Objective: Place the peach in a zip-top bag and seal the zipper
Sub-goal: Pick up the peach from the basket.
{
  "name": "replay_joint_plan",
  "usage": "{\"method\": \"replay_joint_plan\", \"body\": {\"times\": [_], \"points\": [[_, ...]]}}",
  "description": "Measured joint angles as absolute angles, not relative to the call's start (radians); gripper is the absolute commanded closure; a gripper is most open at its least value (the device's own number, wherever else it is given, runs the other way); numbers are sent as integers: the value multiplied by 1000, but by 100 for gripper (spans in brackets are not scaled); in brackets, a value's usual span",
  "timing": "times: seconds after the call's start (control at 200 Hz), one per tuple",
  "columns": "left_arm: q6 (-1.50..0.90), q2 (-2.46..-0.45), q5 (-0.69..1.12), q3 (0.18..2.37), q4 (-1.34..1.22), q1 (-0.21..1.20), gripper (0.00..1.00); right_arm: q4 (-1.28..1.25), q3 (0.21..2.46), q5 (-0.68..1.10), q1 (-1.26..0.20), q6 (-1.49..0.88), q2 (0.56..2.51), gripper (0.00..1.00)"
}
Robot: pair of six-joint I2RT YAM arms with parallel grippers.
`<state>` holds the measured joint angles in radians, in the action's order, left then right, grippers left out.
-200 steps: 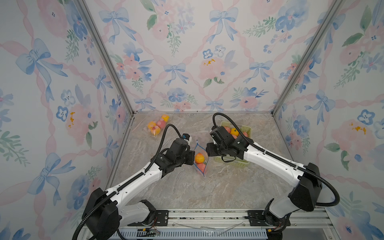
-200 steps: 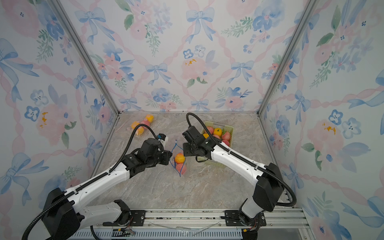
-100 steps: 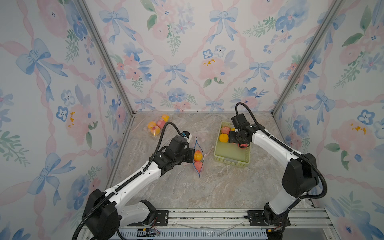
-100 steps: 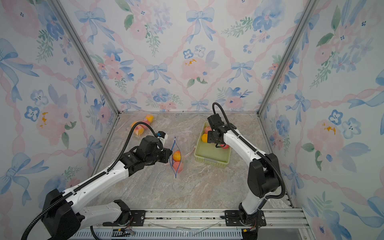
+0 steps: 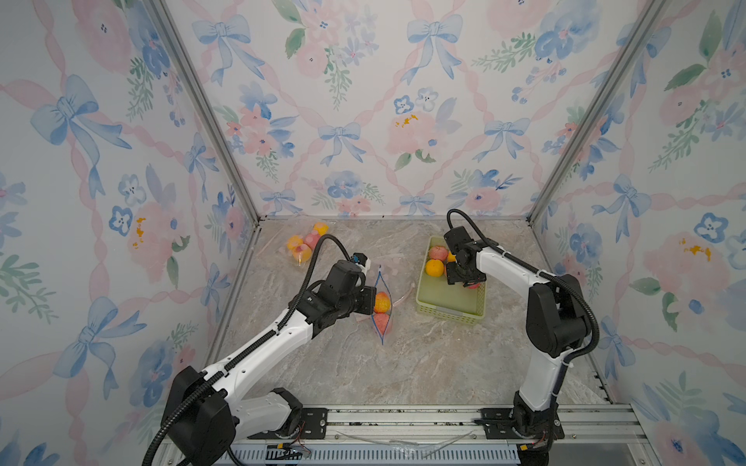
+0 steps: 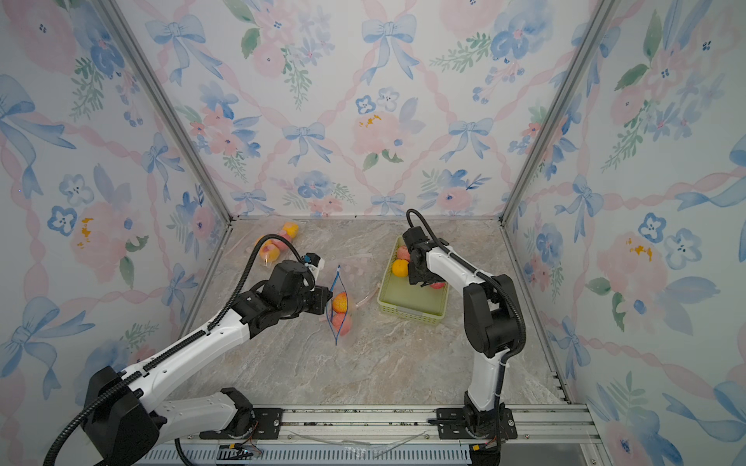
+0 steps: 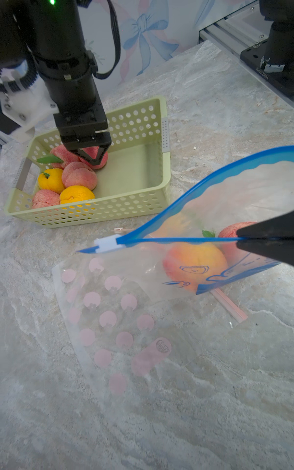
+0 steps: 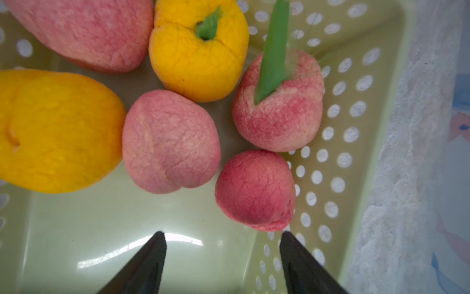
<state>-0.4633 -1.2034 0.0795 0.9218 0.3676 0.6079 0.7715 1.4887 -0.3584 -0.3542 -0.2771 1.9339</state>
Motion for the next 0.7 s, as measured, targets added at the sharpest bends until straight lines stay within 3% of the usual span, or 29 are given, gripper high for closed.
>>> {"method": "replay_joint_plan", "body": {"times": [0.545, 0.7], "points": [[-463, -1213, 91, 922, 370, 601, 100, 820, 1565, -421, -341, -239, 2058, 23], [-463, -1213, 91, 922, 370, 601, 100, 825, 1565, -414, -341, -231, 2079, 29]]}}
